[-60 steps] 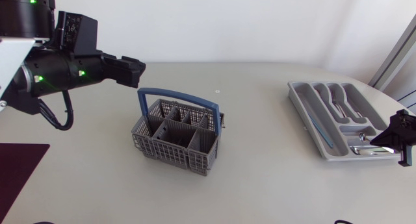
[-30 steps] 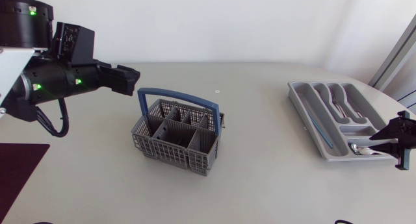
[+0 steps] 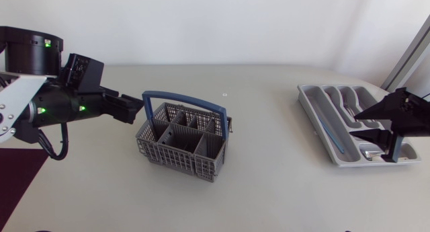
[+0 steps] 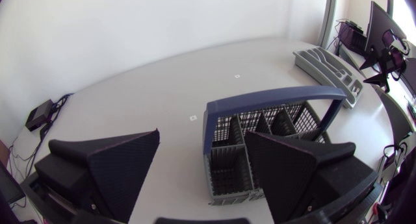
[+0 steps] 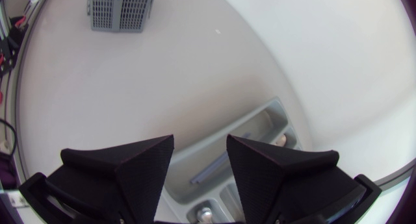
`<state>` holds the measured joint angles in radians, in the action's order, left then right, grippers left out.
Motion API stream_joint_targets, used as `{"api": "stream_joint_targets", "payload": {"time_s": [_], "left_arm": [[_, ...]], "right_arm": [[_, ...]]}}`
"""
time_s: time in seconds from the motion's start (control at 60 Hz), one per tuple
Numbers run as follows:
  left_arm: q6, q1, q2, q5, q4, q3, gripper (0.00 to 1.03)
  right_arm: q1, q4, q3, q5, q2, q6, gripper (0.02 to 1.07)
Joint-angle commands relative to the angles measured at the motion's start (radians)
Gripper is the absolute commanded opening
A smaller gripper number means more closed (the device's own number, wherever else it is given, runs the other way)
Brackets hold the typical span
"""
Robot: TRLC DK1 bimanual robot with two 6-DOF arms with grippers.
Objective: Sort the cutlery from the basket into the organizer compartments.
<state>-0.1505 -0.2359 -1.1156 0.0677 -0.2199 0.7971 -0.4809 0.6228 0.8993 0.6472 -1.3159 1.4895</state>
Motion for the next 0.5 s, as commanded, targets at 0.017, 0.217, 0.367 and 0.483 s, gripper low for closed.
{"api": "stream_joint_targets", "payload": {"time_s": [0.017, 0.217, 0.367, 0.483], "left_arm": [[-0.046, 0.046, -0.013, 0.029, -0.007, -0.033, 0.84], [-0.086, 0.121, -0.018, 0.110, -0.006, -0.070, 0.59], [-0.112, 0.164, -0.044, 0.142, -0.004, -0.095, 0.39], [-0.141, 0.213, -0.092, 0.190, 0.001, -0.104, 0.21]], "right_arm": [[0.123, -0.035, -0.077, 0.005, 0.076, -0.196, 0.63], [0.409, -0.184, -0.142, -0.052, 0.104, -0.506, 0.52], [0.604, -0.314, -0.158, -0.124, 0.063, -0.686, 0.39], [0.722, -0.391, -0.148, -0.169, -0.013, -0.773, 0.25]]}}
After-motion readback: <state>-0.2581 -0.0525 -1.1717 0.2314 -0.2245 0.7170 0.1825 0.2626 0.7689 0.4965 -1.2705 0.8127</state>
